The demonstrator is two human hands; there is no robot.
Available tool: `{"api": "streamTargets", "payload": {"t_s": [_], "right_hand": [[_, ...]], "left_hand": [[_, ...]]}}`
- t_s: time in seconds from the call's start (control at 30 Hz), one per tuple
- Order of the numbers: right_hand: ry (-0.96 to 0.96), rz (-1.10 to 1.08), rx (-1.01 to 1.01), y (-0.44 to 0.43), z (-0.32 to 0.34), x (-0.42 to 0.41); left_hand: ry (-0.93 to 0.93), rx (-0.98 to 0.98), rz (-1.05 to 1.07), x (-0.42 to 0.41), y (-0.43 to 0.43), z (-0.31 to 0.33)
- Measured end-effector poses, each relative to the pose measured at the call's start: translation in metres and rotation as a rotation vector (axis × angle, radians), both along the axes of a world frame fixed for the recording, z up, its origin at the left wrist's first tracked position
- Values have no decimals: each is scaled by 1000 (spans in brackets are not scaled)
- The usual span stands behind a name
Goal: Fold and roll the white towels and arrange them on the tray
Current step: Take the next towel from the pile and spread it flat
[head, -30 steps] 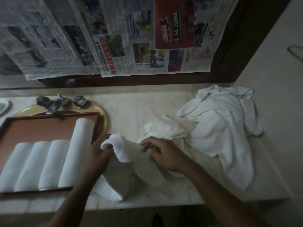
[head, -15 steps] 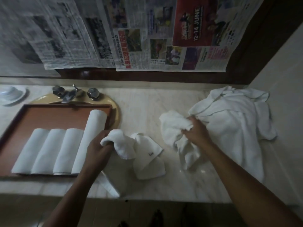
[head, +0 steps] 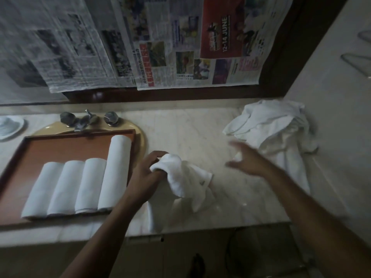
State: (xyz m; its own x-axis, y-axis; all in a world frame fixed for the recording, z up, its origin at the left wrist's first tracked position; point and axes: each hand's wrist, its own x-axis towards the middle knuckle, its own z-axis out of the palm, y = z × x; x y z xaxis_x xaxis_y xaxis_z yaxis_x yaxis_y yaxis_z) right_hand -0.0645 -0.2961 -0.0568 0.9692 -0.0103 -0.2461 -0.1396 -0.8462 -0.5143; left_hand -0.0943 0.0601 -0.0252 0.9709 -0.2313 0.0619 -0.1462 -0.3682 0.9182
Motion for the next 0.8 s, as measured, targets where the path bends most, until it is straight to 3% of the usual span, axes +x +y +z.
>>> {"api": "streamTargets", "payload": {"t_s": [0.13, 0.3, 0.37, 0.43, 0.5, 0.57, 0.67, 0.8], "right_hand": [[184, 344, -297, 89, -87, -52], [35, 238, -261, 127, -111, -103], [36, 152, -228, 133, -98, -115], [64, 11, -109, 135, -81, -126], [-36, -171, 60, 131, -57, -136], [-165, -246, 200, 130, -26, -146], [-244, -124, 294, 141, 24, -161], [-238, 95, 322, 174, 77, -180]], "left_hand": [[-63, -24, -65, -25, 13, 6], [-13, -30, -67, -71, 45, 5], [94, -55, -30, -96, 58, 3], [84, 0, -76, -115, 78, -9], [81, 199, -230, -127, 102, -24], [207, 421, -439, -135, 122, -35], [331, 437, -644, -140, 128, -34], [120, 257, -385, -128, 97, -11]]}}
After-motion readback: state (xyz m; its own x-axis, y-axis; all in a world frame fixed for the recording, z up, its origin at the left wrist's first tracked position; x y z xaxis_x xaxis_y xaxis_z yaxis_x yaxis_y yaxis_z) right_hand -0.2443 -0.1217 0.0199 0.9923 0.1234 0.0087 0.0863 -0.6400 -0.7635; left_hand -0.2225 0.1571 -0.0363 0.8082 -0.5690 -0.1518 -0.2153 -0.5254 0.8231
